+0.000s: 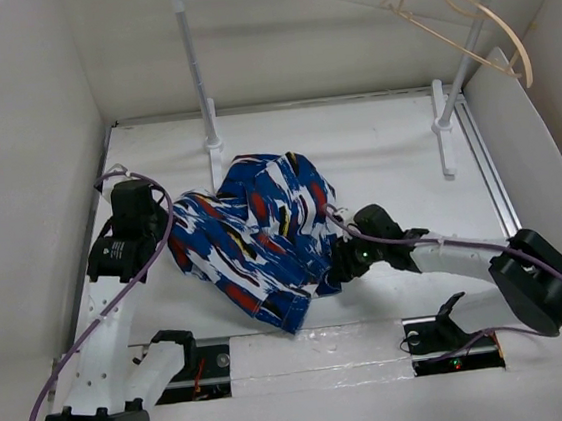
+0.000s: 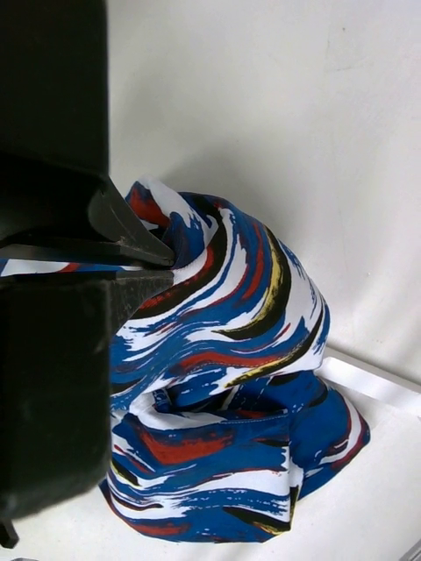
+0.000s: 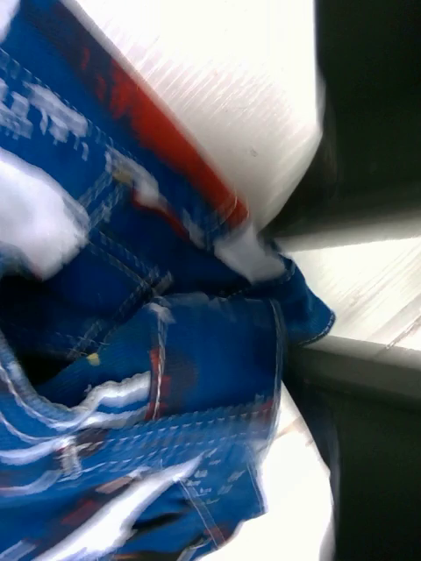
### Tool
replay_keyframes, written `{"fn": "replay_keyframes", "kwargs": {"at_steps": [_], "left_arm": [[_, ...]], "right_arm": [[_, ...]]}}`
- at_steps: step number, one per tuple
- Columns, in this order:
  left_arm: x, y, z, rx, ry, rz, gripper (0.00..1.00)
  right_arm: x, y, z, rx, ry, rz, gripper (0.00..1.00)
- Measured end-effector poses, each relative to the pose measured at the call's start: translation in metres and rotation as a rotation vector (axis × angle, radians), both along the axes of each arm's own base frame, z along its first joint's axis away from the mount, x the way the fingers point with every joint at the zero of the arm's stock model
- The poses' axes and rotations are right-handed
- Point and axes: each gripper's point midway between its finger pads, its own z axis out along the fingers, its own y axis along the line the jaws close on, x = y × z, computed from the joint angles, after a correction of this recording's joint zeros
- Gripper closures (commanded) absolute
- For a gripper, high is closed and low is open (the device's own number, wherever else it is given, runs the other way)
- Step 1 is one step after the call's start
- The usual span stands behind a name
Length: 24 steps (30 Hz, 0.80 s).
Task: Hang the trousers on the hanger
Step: Flatten out the trousers at the center of the board.
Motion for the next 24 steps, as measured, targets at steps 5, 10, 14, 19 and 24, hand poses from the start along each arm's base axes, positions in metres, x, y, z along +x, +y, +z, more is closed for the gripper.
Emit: {"fn": "replay_keyframes", "kwargs": {"at_steps": [5, 10, 14, 19, 24], "left_arm": [[0.006, -0.001, 0.002, 0.008, -0.011, -0.014, 1.0], [0.019, 0.001, 0.021, 0.034, -0.042, -0.014, 1.0], [0.03, 0.007, 0.051, 0.067, -0.105, 0.004, 1.0], [0.032, 0.013, 0.084, 0.091, -0.177, 0.02, 1.0], [0.028, 0.014, 0.142, 0.085, -0.301, 0.021, 1.0]], "right_arm": [[0.011, -0.002, -0.01, -0.023, -0.001, -0.078, 1.0], [0.028, -0.023, 0.031, -0.134, -0.125, -0.147, 1.0], [0.064, -0.047, 0.159, -0.142, -0.395, -0.258, 1.0], [0.075, -0.109, 0.273, -0.184, -0.629, -0.41, 1.0], [0.063, -0.148, 0.308, -0.292, -0.674, -0.439, 1.0]]}}
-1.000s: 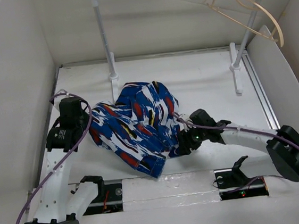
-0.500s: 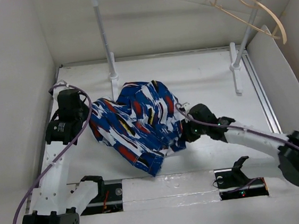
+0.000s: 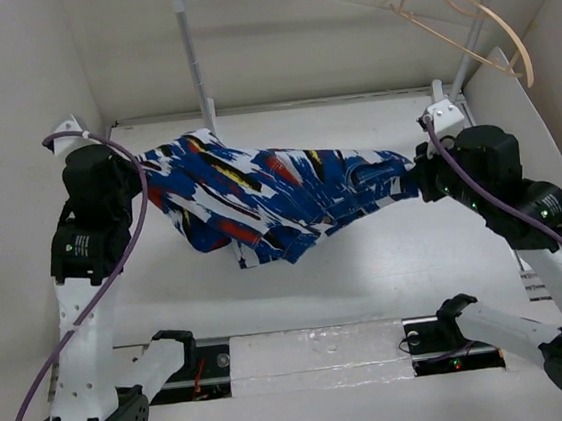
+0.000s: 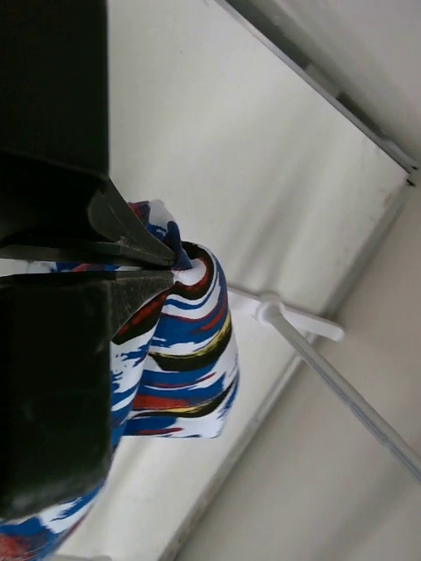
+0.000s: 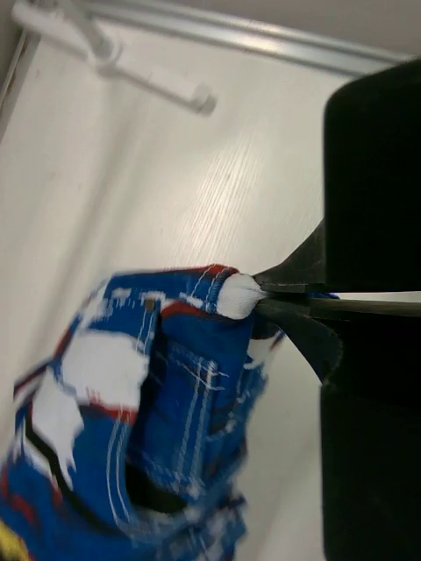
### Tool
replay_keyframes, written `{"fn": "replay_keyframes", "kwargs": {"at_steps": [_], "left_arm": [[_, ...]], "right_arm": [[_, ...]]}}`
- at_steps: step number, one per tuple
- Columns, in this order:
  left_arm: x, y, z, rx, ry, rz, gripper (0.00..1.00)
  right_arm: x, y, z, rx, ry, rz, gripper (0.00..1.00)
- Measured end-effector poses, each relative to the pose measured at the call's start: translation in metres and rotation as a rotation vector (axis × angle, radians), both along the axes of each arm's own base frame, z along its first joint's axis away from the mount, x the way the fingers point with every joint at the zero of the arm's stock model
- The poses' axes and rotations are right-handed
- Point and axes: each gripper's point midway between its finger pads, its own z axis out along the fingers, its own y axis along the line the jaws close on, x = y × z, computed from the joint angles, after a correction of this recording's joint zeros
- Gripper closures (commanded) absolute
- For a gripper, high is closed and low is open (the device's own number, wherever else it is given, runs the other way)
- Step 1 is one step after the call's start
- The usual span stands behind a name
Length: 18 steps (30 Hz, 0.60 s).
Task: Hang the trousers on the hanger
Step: Flatten out the trousers at the center of the board.
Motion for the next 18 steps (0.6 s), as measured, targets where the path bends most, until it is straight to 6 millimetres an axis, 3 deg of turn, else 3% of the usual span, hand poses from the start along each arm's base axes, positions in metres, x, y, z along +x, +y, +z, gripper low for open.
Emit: {"fn": "replay_keyframes", "kwargs": {"at_steps": [3, 6, 8, 11, 12, 13, 14, 15, 18], "left_arm": [[-0.005, -0.001, 0.025, -0.007, -0.07, -0.011, 1.0], [-0.009, -0.005, 0.021, -0.018, -0.072, -0.038, 1.0], [-0.01, -0.02, -0.012, -0.05, -0.018, -0.104, 1.0], [-0.015, -0.051, -0.08, -0.132, 0.11, -0.22, 1.0], [-0.019, -0.062, -0.106, -0.173, 0.166, -0.258, 1.0], [-0.021, -0.071, -0.13, -0.214, 0.208, -0.287, 1.0], [-0.023, -0.08, -0.158, -0.257, 0.256, -0.309, 1.0], [-0.028, -0.087, -0.187, -0.295, 0.318, -0.32, 1.0], [-0.041, -0.096, -0.251, -0.372, 0.476, -0.31, 1.0]], "right_arm": [[0.015, -0.03, -0.004, -0.057, 0.016, -0.079, 1.0], [0.045, -0.056, -0.035, -0.086, 0.095, -0.148, 1.0], [0.069, -0.072, -0.065, -0.089, 0.175, -0.185, 1.0], [0.112, -0.094, -0.117, -0.098, 0.318, -0.233, 1.0], [0.125, -0.101, -0.132, -0.099, 0.358, -0.251, 0.72], [0.138, -0.108, -0.147, -0.097, 0.402, -0.271, 0.51], [0.154, -0.114, -0.156, -0.108, 0.43, -0.287, 0.36], [0.171, -0.12, -0.162, -0.124, 0.441, -0.307, 0.25], [0.212, -0.118, -0.162, -0.174, 0.411, -0.308, 0.22]]}}
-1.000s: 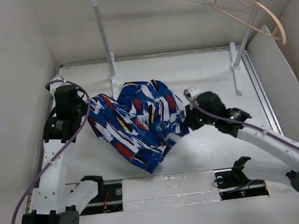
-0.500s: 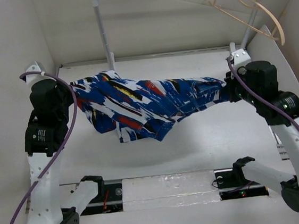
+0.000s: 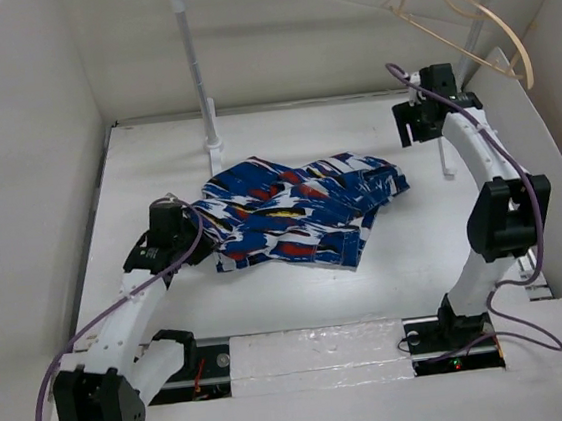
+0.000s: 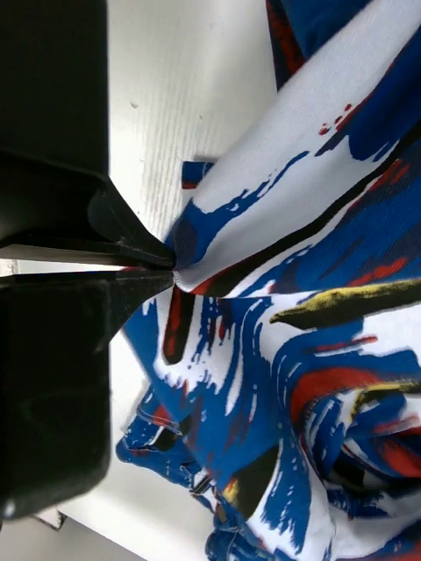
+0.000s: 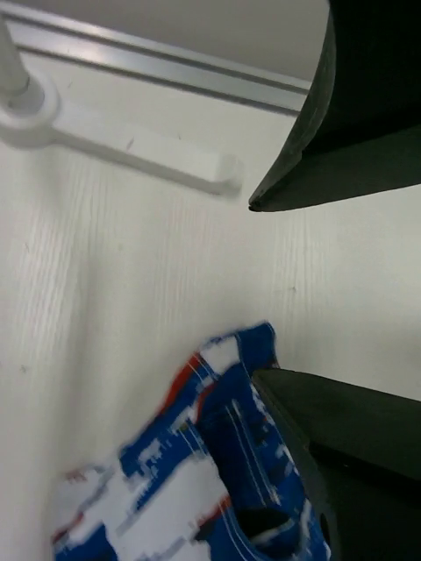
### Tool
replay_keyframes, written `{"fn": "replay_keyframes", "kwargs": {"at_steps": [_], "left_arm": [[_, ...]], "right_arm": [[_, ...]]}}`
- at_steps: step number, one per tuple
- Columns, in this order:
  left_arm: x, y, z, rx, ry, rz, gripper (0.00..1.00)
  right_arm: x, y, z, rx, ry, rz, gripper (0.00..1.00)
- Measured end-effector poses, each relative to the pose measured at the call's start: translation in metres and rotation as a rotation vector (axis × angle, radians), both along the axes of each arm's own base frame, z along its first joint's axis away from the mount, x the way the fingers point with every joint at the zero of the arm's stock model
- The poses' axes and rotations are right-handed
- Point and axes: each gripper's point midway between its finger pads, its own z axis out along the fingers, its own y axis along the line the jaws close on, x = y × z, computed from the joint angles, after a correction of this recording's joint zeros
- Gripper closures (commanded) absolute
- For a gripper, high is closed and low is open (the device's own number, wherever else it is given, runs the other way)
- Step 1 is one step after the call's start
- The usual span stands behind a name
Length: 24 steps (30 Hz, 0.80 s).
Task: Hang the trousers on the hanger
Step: Flatten out the trousers at the center of the board.
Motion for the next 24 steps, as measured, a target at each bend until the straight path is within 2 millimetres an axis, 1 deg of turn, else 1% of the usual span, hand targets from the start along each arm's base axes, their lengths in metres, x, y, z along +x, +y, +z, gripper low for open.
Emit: {"fn": "replay_keyframes", "kwargs": {"at_steps": [1, 2, 3, 4, 5, 6, 7, 8, 9, 10, 11, 12, 13, 15, 17, 20, 21, 22, 24], "left_arm": [[-0.002, -0.002, -0.011, -0.009, 0.037, 0.002, 1.0], [0.001, -0.003, -0.016, -0.018, 0.054, 0.006, 1.0], [0.006, -0.005, -0.018, -0.024, 0.054, 0.008, 1.0], [0.01, -0.006, -0.019, -0.028, 0.048, 0.01, 1.0], [0.015, -0.007, -0.019, -0.031, 0.039, 0.012, 1.0], [0.018, -0.007, -0.019, -0.031, 0.034, 0.012, 1.0], [0.021, -0.007, -0.018, -0.029, 0.03, 0.014, 1.0], [0.023, -0.007, -0.017, -0.028, 0.023, 0.016, 1.0], [0.025, -0.007, -0.016, -0.028, 0.016, 0.017, 1.0], [0.027, -0.007, -0.014, -0.029, 0.007, 0.018, 1.0], [0.028, -0.007, -0.013, -0.029, -0.003, 0.019, 1.0], [0.029, -0.007, -0.011, -0.029, -0.011, 0.021, 1.0], [0.03, -0.006, -0.009, -0.028, -0.019, 0.023, 1.0], [0.03, -0.006, -0.006, -0.026, -0.034, 0.024, 1.0], [0.031, -0.006, -0.002, -0.026, -0.044, 0.023, 1.0], [0.034, -0.006, 0.004, -0.027, -0.06, 0.021, 1.0], [0.035, -0.006, 0.006, -0.028, -0.065, 0.021, 1.0], [0.036, -0.007, 0.008, -0.029, -0.071, 0.02, 1.0], [0.036, -0.007, 0.011, -0.031, -0.079, 0.02, 1.0]], "right_arm": [[0.003, 0.01, 0.001, -0.012, -0.011, 0.025, 0.22], [-0.001, 0.025, 0.001, -0.018, -0.025, 0.061, 0.23], [-0.014, 0.046, -0.001, -0.008, -0.037, 0.114, 0.3], [-0.036, 0.071, -0.005, 0.008, -0.032, 0.181, 0.38], [-0.062, 0.096, -0.008, 0.029, -0.03, 0.251, 0.62], [-0.091, 0.123, -0.013, 0.063, -0.036, 0.333, 0.67], [-0.121, 0.146, -0.019, 0.104, -0.038, 0.406, 0.67], [-0.155, 0.169, -0.026, 0.147, -0.032, 0.486, 0.62], [-0.187, 0.185, -0.035, 0.184, -0.022, 0.552, 0.45], [-0.216, 0.197, -0.045, 0.224, -0.003, 0.604, 0.35], [-0.24, 0.204, -0.055, 0.249, 0.023, 0.645, 0.28], [-0.258, 0.207, -0.065, 0.268, 0.049, 0.669, 0.26], [-0.269, 0.21, -0.074, 0.28, 0.072, 0.684, 0.26], [-0.281, 0.214, -0.087, 0.281, 0.116, 0.693, 0.24], [-0.283, 0.218, -0.099, 0.252, 0.154, 0.703, 0.24], [-0.277, 0.222, -0.117, 0.169, 0.209, 0.711, 0.24], [-0.272, 0.22, -0.118, 0.143, 0.197, 0.71, 0.24], [-0.268, 0.225, -0.125, 0.113, 0.223, 0.713, 0.25], [-0.257, 0.225, -0.129, 0.054, 0.219, 0.701, 0.26]]}}
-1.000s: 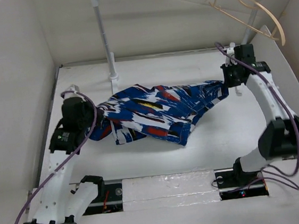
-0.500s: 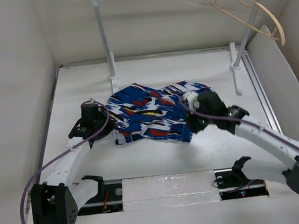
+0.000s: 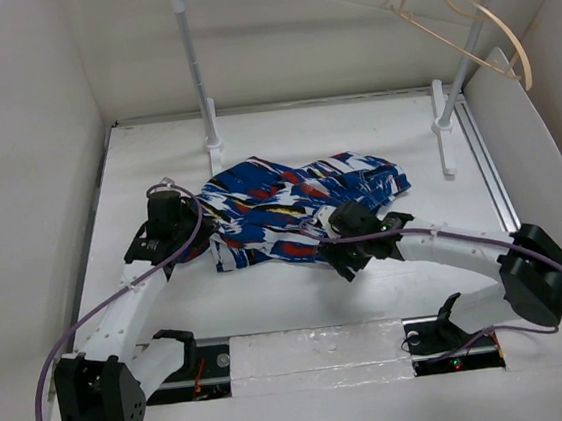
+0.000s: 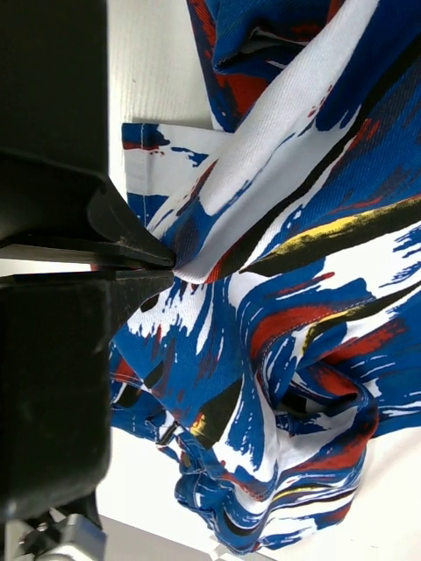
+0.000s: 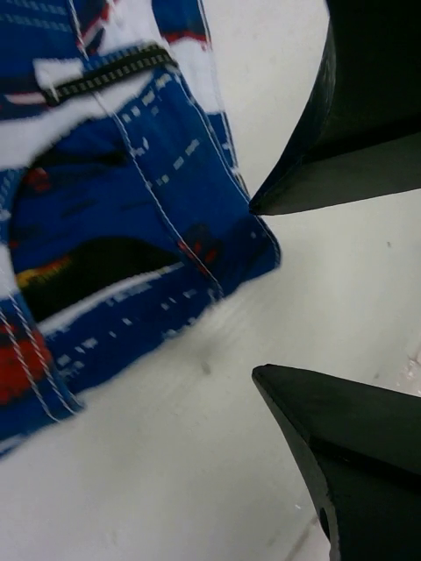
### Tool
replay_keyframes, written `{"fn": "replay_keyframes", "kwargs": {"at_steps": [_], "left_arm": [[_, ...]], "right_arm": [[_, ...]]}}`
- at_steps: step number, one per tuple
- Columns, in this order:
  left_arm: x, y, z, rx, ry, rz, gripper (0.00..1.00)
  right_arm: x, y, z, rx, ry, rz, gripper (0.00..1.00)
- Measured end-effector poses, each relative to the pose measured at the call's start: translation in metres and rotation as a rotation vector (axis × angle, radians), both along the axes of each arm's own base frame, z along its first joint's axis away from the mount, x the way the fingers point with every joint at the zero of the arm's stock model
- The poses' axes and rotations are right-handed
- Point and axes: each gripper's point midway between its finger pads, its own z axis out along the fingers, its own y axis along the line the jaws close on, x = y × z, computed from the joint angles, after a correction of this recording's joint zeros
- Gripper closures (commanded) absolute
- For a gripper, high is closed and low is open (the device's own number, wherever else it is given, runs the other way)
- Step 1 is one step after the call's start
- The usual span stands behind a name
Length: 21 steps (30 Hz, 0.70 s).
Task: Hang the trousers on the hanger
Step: Flatten out the trousers at the center of the board.
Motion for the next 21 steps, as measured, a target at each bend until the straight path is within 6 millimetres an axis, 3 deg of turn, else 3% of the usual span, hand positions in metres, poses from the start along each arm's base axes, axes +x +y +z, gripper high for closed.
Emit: {"fn": "replay_keyframes", "kwargs": {"at_steps": [1, 3, 4, 5, 7, 8, 11, 13, 15, 18, 21], "left_arm": [[0.0, 0.0, 0.002, -0.001, -0.005, 0.0, 1.0], [0.0, 0.0, 0.003, -0.002, -0.011, -0.001, 1.0], [0.0, 0.0, 0.004, -0.002, -0.013, -0.001, 1.0], [0.0, 0.0, 0.004, -0.002, -0.015, -0.002, 1.0], [0.0, -0.001, 0.005, -0.006, -0.016, -0.007, 1.0], [-0.001, -0.002, 0.005, -0.008, -0.015, -0.01, 1.0], [-0.002, -0.003, 0.004, -0.01, -0.013, -0.024, 1.0], [-0.003, -0.005, 0.005, -0.015, -0.013, -0.037, 1.0], [-0.006, -0.009, 0.005, -0.03, -0.01, -0.058, 1.0], [-0.015, -0.023, 0.007, -0.087, -0.004, -0.119, 1.0], [-0.027, -0.037, 0.012, -0.148, -0.02, -0.201, 0.59]], "right_arm": [[0.007, 0.001, -0.001, -0.018, -0.018, -0.007, 0.27], [0.018, 0.001, -0.002, -0.049, -0.046, -0.027, 0.39], [0.022, 0.0, -0.005, -0.067, -0.056, -0.035, 0.48], [0.025, -0.002, -0.008, -0.087, -0.059, -0.046, 0.7], [0.025, -0.007, -0.017, -0.122, -0.048, -0.08, 0.86], [0.025, -0.012, -0.02, -0.139, -0.041, -0.101, 1.0], [0.026, -0.025, -0.017, -0.13, -0.034, -0.187, 1.0], [0.028, -0.048, -0.003, -0.091, -0.047, -0.292, 1.0], [0.036, -0.083, 0.025, -0.021, -0.103, -0.453, 1.0], [0.049, -0.122, 0.085, 0.163, -0.272, -0.657, 1.0], [0.047, -0.163, 0.132, 0.254, -0.409, -0.809, 1.0]]}}
